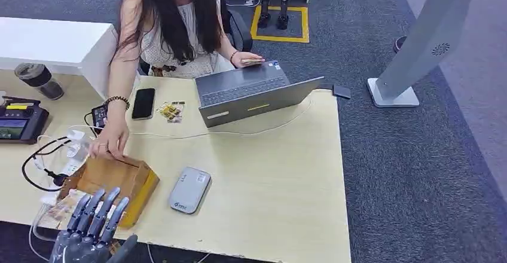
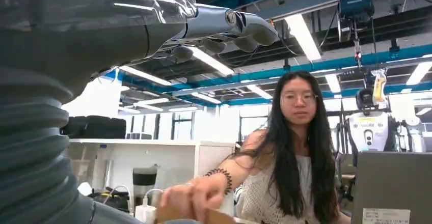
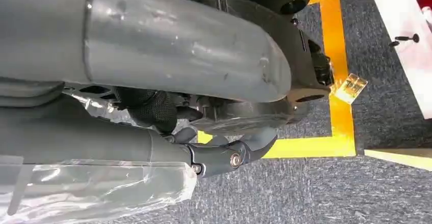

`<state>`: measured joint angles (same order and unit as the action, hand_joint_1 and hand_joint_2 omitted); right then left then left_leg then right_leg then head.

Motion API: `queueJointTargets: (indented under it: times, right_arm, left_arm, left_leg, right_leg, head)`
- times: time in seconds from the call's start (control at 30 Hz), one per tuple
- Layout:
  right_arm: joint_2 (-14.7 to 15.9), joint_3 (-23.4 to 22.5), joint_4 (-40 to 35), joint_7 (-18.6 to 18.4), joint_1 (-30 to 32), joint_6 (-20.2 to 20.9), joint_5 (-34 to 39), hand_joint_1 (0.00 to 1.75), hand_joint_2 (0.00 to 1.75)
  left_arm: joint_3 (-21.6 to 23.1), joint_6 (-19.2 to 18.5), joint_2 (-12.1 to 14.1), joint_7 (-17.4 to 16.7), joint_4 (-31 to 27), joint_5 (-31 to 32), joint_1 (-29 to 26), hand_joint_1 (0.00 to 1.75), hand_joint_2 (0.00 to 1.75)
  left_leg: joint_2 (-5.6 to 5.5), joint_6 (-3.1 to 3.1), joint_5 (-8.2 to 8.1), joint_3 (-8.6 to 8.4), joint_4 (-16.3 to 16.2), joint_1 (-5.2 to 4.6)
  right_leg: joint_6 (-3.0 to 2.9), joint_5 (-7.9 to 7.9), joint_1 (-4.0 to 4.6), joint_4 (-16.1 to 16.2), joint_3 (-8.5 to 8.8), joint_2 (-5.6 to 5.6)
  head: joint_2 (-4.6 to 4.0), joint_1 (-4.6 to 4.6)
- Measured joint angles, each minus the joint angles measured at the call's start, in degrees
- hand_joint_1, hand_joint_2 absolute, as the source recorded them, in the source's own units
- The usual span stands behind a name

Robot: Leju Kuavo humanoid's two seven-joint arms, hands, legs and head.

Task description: Pass the card to the sensor for recognition and then transmit it.

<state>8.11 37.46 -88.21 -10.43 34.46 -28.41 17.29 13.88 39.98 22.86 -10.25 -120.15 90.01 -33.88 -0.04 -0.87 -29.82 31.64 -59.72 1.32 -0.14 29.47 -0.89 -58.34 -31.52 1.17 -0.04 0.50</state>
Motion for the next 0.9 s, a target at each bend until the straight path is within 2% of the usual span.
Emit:
queueJointTargets:
  times: [0.5, 0.67, 0.83, 0.9]
  right_arm:
    - [-0.02, -0.5, -1.86, -2.4, 1.76, 0.0, -0.02, 0.0, 0.0]
    - [-0.02, -0.5, -2.47, -3.23, 2.08, -0.02, -0.2, 0.0, 0.0]
    - [0.0, -0.48, -2.67, -3.76, 2.11, 0.0, -0.11, 0.0, 0.0]
    - [0.0, -0.48, -2.67, -3.78, 2.1, -0.02, -0.04, 0.0, 0.0]
  left_arm:
    - [0.0, 0.0, 0.24, -0.28, 0.02, 0.0, 0.54, 0.0, 1.75]
    - [0.02, 0.0, 0.79, -2.35, 0.61, 0.02, 1.25, 0.0, 1.75]
    - [0.22, 0.0, 2.6, -8.1, 3.01, -0.76, 3.59, 0.0, 1.75]
    - [0.24, 0.0, 2.89, -8.7, 4.22, -1.84, 4.89, 0.0, 1.75]
  left_leg:
    - [-0.01, 0.0, 0.0, -0.02, 0.0, 0.0]
    - [-0.02, 0.0, 0.0, -0.02, 0.0, 0.0]
    - [-0.05, 0.0, 0.01, -0.03, 0.0, 0.0]
    - [-0.05, -0.01, 0.01, -0.04, 0.0, 0.0]
  right_leg:
    - [0.0, 0.0, 0.0, 0.0, 0.0, 0.0]
    - [0.0, 0.0, 0.0, 0.0, 0.0, -0.01]
    - [0.0, 0.0, 0.0, -0.01, 0.02, -0.04]
    - [0.0, 0.0, 0.01, -0.02, 0.02, -0.03]
  head:
    - [0.0, 0.0]
    - [0.0, 0.02]
    - [0.0, 0.0]
    - [0.0, 0.0]
